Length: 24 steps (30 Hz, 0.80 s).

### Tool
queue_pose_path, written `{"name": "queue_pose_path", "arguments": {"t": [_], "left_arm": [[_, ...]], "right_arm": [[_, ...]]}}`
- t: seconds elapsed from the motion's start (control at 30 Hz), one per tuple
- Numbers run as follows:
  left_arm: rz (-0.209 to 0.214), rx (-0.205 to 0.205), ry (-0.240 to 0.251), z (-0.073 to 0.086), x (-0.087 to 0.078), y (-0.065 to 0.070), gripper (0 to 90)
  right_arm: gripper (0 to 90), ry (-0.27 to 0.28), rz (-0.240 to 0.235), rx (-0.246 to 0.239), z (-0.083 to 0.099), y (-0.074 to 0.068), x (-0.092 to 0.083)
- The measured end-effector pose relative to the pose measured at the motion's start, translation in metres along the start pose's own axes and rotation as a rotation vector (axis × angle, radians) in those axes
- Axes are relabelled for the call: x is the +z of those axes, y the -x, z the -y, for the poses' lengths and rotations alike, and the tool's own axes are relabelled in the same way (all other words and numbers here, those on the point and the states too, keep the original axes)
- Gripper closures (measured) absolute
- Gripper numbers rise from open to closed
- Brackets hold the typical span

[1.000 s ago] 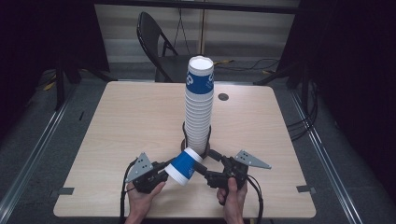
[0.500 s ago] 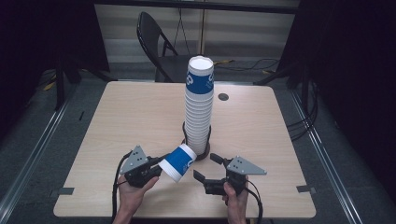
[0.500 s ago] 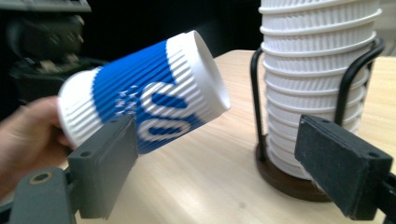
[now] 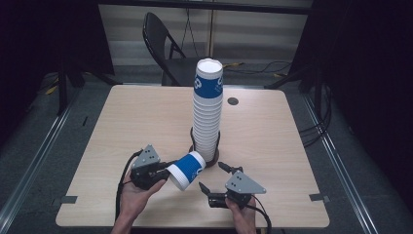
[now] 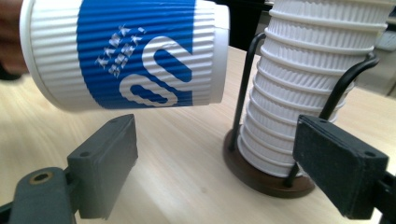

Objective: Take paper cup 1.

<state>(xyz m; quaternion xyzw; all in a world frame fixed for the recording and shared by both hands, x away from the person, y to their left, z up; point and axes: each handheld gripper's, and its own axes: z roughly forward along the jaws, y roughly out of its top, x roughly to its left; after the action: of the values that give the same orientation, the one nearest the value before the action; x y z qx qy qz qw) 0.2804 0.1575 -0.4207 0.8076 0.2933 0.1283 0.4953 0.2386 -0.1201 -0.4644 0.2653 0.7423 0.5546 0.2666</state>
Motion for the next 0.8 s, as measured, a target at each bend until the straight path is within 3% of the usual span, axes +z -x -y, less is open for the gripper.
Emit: {"name": "queue_pose_path", "arguments": {"t": [0.1,0.2,0.37,0.47,0.63,0.7,0.8], "left_arm": [[0.008,0.023,-0.073,-0.004,0.005,0.000,84.6],[0.022,0.025,-0.121,-0.007,0.008,0.000,84.6],[0.052,-0.013,-0.182,-0.013,0.014,-0.002,84.6],[0.077,-0.030,-0.251,-0.019,0.019,-0.005,84.6],[0.104,-0.058,-0.318,-0.025,0.028,-0.008,84.7],[0.130,-0.052,-0.366,-0.027,0.034,-0.007,84.8],[0.128,-0.040,-0.401,-0.030,0.039,-0.004,85.0]], "right_arm": [[14.3,-0.032,0.017,-0.084,0.001,-0.005,0.002],[17.7,-0.048,0.008,-0.130,0.003,-0.008,0.004],[18.3,-0.061,-0.020,-0.154,0.004,-0.012,0.007],[18.1,-0.093,-0.007,-0.192,0.004,-0.015,0.008],[15.0,-0.140,0.001,-0.217,0.007,-0.017,0.009],[13.9,-0.142,0.015,-0.226,0.007,-0.018,0.009],[13.6,-0.159,0.010,-0.252,0.008,-0.020,0.011]]}}
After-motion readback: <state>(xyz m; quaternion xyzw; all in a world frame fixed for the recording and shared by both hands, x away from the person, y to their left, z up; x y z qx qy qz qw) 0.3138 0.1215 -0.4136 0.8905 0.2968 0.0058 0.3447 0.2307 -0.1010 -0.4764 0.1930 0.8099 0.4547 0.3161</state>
